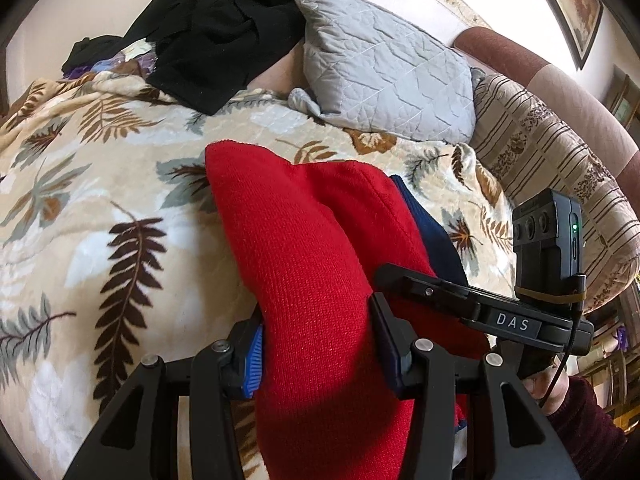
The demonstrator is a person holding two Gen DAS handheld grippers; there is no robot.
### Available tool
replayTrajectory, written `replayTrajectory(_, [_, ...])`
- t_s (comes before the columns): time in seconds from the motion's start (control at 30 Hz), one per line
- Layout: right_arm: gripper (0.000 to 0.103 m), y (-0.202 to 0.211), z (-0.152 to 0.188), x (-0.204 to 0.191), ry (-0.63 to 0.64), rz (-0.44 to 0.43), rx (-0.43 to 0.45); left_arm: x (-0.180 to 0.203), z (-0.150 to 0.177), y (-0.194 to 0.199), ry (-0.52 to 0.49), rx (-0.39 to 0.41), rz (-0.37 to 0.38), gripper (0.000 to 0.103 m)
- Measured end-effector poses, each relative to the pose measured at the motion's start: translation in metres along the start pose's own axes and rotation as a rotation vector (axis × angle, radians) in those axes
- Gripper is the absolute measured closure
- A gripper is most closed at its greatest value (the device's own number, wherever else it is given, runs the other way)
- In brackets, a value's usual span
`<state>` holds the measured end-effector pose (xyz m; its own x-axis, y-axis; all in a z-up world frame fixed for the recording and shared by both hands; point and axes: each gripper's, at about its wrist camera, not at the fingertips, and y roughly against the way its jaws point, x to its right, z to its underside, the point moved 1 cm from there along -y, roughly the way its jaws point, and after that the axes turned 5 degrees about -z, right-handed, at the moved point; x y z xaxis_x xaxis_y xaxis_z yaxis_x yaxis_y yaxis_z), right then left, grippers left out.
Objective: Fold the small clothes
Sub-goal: 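Fold the held red edge over the sweater with both grippers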
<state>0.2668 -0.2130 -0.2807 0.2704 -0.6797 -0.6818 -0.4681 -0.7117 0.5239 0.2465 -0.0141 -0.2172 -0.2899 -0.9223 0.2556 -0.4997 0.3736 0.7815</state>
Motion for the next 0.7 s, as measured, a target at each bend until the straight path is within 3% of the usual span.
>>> replayTrajectory(0.3, [0.057,-0.013,0.009,0.007,-0.015,0.03,-0.036,-0.013,0.015,-0.015,0.025,-0.07,-0.056,0.052])
replayTrajectory(0.47, [0.046,-0.007,0.002,0.025,-0.129,0.042,-0.089,-0.024,0.014,-0.013,0.064,-0.095,-0.042,0.049])
replayTrajectory(0.6, [0.046,0.011,-0.008,0.032,-0.162,0.048,-0.091,-0.031,0.009,0.0,0.068,-0.057,-0.056,0.049])
replayTrajectory(0.7, [0.042,0.035,-0.019,0.038,-0.169,0.103,-0.011,-0.039,0.003,0.011,0.079,-0.013,-0.074,0.048])
